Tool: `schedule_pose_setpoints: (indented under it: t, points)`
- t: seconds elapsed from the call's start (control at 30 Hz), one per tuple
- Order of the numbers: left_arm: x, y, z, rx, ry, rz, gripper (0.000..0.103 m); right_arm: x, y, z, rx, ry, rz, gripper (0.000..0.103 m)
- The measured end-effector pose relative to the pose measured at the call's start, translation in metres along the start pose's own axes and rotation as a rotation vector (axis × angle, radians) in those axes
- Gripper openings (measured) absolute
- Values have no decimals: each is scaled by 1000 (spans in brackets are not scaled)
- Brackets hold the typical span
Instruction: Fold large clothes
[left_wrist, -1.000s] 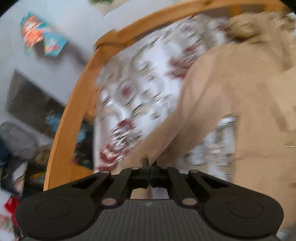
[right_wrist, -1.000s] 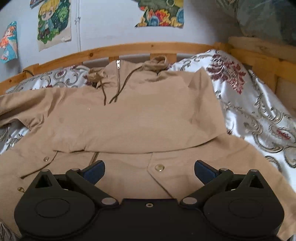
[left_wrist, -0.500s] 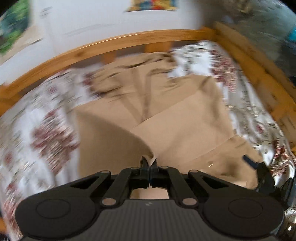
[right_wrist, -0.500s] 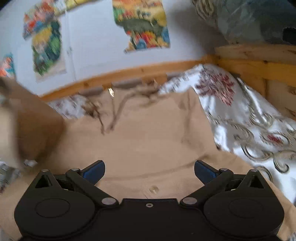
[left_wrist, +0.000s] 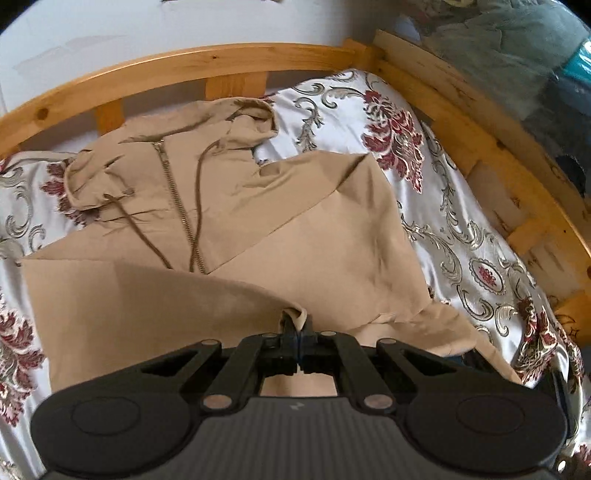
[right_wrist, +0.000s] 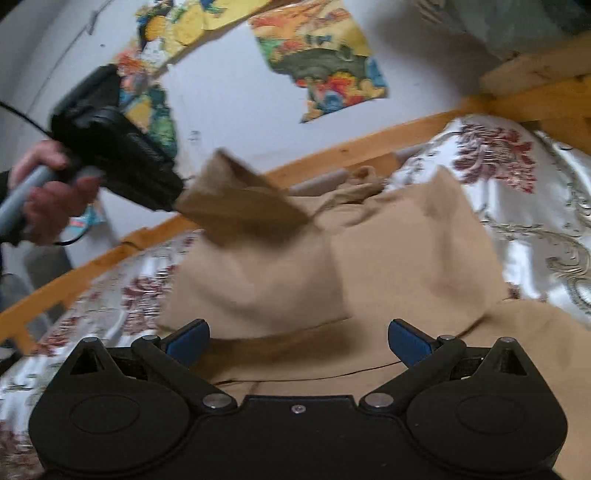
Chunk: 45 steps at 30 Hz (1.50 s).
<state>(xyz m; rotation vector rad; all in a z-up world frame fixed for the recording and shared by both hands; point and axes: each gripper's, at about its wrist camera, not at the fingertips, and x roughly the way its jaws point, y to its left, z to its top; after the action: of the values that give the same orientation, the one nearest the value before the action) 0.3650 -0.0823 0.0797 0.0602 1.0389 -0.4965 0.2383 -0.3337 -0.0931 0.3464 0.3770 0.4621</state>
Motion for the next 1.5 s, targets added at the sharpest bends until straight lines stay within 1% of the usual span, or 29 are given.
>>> schedule_pose_setpoints:
  t: [0.07, 0.1, 0.17, 0.23, 0.27, 0.3, 0.37, 0.4, 0.43, 0.5, 0.57, 0.63, 0.7, 0.77, 0.83, 0.87, 0.9, 0.93, 1.0, 1.03, 1.1, 1.13, 1.17, 1.23, 1.27, 1.33, 1.4, 1.47, 1.5]
  points:
    - [6, -3, -1, 18, 8, 9, 0, 15, -11, 7, 51, 7, 7, 100]
    - [8, -5, -3, 25, 14, 16, 0, 22, -16, 8, 82, 10, 14, 93]
    - [10, -9, -4, 30, 25, 31, 0, 32, -19, 12, 109, 8, 18, 86]
    - [8, -11, -5, 35, 18, 45, 0, 32, -14, 13, 92, 22, 52, 63]
    - [6, -12, -5, 38, 7, 52, 0, 32, -10, 13, 67, 34, 40, 39]
    - [4, -13, -6, 38, -7, 65, 1, 30, -5, 13, 48, 44, 16, 23]
    - [0, -10, -6, 27, -20, 73, 8, 25, -1, 14, 41, 53, -2, 17]
    - [-2, -7, -6, 24, -23, 76, 20, 21, 1, 15, 31, 50, -25, 14]
    - [-4, -6, -6, 30, -26, 87, 44, 19, 3, 18, 18, 51, -48, 13]
    - [-11, 1, -12, 62, -57, 153, 64, 13, 2, 25, -4, 47, -89, 5]
    - [-17, 12, -19, 71, -78, 214, 64, 7, -3, 31, -10, 44, -144, 2]
    - [-22, 33, -29, 41, -88, 288, 65, 3, -12, 36, -7, 44, -213, 1]
    - [-20, 57, -41, -23, -89, 368, 68, 2, -19, 36, -15, 58, -276, 0]
    - [-14, 85, -56, -93, -84, 436, 68, 6, -24, 32, -18, 90, -315, 1]
    - [-3, 112, -71, -158, -74, 525, 68, 8, -24, 26, -38, 103, -351, 11]
    - [2, 126, -78, -186, -65, 564, 68, 10, -23, 24, -53, 108, -375, 22]
    - [8, 140, -85, -222, -59, 593, 67, 10, -22, 22, -67, 108, -396, 30]
    - [12, 152, -91, -258, -62, 608, 67, 9, -21, 20, -76, 102, -404, 33]
    - [20, 170, -100, -314, -74, 620, 67, 8, -16, 18, -101, 79, -412, 46]
    - [24, 176, -103, -332, -74, 622, 68, 6, -12, 18, -122, 68, -410, 50]
    - [40, 186, -109, -357, -42, 638, 68, 11, -5, 17, -198, 78, -402, 65]
    - [50, 188, -110, -352, -13, 651, 71, 18, -2, 14, -254, 112, -417, 67]
    - [58, 190, -110, -341, 9, 666, 71, 26, -1, 10, -301, 161, -439, 69]
    - [68, 187, -111, -327, 20, 704, 76, 43, -6, -4, -353, 279, -469, 69]
    - [70, 185, -110, -330, 21, 719, 76, 46, -11, -10, -344, 296, -468, 69]
    - [67, 180, -107, -337, 31, 731, 75, 43, -13, -11, -331, 279, -462, 69]
    - [55, 170, -108, -320, -10, 716, 75, 40, -11, -7, -336, 259, -471, 69]
    - [40, 152, -117, -278, -82, 708, 87, 33, -7, -2, -314, 224, -448, 69]
    - [33, 142, -123, -247, -113, 710, 96, 30, -5, 2, -299, 206, -434, 70]
